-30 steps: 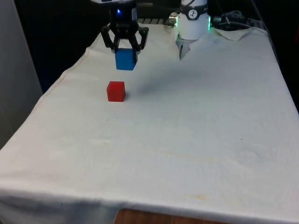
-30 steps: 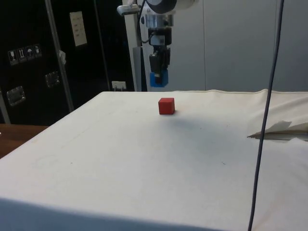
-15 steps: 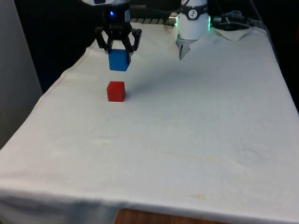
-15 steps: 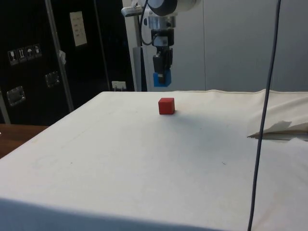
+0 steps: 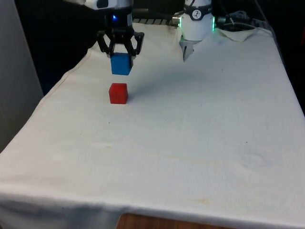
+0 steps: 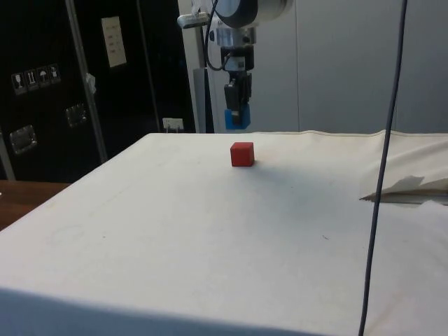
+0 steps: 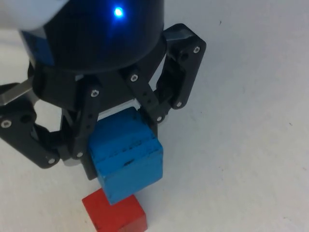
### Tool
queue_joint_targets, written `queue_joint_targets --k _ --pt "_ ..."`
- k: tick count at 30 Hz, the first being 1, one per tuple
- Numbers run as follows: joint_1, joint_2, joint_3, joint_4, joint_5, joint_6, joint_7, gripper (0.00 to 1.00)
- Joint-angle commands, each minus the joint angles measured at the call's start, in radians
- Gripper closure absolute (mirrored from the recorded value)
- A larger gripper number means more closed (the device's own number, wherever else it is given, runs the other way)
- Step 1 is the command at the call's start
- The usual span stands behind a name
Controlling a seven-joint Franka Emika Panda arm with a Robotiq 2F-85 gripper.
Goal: Stack the two cubes.
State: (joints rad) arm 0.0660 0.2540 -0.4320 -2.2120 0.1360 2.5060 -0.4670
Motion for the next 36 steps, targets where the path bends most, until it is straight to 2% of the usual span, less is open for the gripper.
queue_joint_targets --k 1,9,16,18,19,24,25,26,34,35,36 --pt "0.0 0.003 0.0 0.0 0.0 0.002 -0.002 0.98" --pt "0.0 0.019 0.002 0.0 0.0 0.007 -0.003 0.98" --pt "-0.005 0.044 0.008 0.019 0.012 0.012 -0.011 0.98" --pt "0.0 0.044 0.002 0.018 0.0 0.01 -0.003 0.98" --pt "-0.006 0.053 0.007 0.027 0.014 0.011 -0.012 0.98" --pt "-0.007 0.068 0.007 0.034 0.015 0.018 -0.013 0.98" --pt "-0.001 0.064 0.001 0.032 0.001 0.01 -0.003 0.98" --pt "-0.008 0.072 0.007 0.035 0.015 0.019 -0.014 0.98" --pt "-0.014 0.097 0.006 0.037 0.014 0.043 -0.014 0.98" --pt "-0.007 0.096 -0.001 0.037 0.001 0.035 -0.003 0.98" --pt "-0.014 0.099 0.006 0.037 0.014 0.045 -0.014 0.98"
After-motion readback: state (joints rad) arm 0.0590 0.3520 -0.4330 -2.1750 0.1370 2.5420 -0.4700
